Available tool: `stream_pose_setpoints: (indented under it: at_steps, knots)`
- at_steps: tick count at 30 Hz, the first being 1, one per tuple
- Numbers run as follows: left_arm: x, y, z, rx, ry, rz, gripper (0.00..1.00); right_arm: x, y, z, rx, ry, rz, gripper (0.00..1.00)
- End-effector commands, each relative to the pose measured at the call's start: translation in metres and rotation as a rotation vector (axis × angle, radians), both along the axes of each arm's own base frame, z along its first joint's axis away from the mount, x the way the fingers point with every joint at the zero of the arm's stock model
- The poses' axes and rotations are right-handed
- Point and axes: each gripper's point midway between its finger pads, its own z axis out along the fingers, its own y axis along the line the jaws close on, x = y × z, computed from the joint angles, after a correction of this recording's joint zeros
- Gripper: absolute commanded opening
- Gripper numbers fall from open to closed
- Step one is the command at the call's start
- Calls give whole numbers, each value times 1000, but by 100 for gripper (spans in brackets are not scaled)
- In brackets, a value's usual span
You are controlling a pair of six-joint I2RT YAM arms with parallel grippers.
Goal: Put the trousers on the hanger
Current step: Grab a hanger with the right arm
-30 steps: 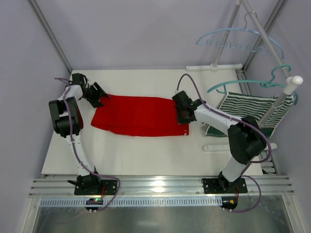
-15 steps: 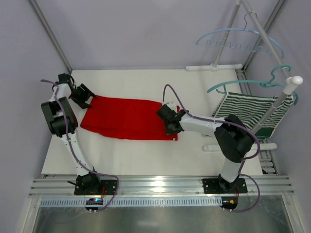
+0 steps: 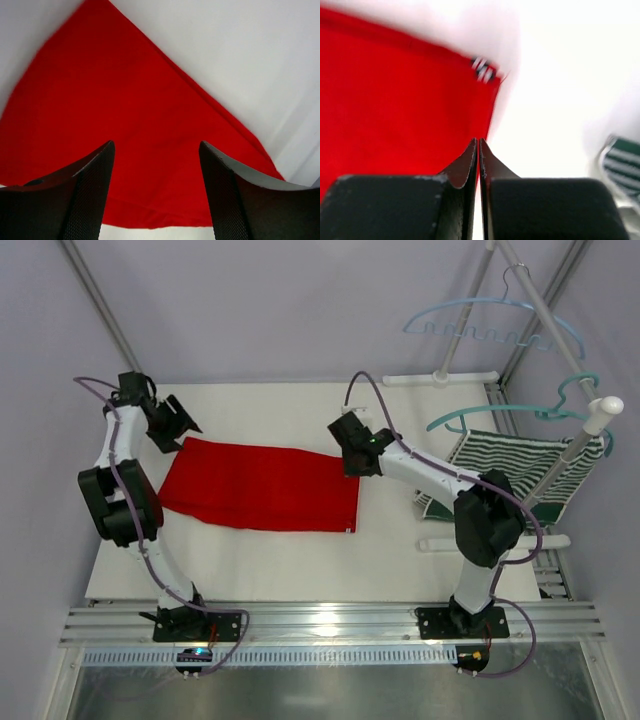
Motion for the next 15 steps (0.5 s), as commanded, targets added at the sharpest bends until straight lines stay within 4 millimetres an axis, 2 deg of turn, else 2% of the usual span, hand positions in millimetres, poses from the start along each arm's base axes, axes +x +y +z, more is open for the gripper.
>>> stream_pose_setpoints:
  at_steps: [1, 3, 4, 7, 8, 10, 13, 14, 15]
  knots:
    - [-18, -32, 28, 33, -89, -66, 69, 48, -15, 19, 44, -82, -28, 5]
    - [-32, -60, 21, 5, -78, -127, 69, 59, -9, 8, 72, -62, 5, 5]
    - [-34, -68, 30, 9, -108, -147, 69, 65, -7, -7, 68, -37, 10, 4]
    - [-49, -96, 32, 12, -112, -213, 69, 68, -2, -33, 65, 4, 20, 4]
    - [-56, -107, 40, 31, -124, -242, 69, 70, -4, -38, 56, 6, 11, 4]
    - [-65, -117, 40, 49, -131, -271, 69, 72, -9, -44, 36, 7, -6, 4]
    - [-78, -140, 51, 52, -177, -335, 69, 78, -22, -39, 16, -5, -38, 4]
    - [-88, -151, 44, 30, -167, -369, 70, 81, -28, -35, -2, -18, -56, 4]
    - [-90, -157, 54, 24, -216, -382, 70, 81, -35, -30, -21, -17, -68, 4]
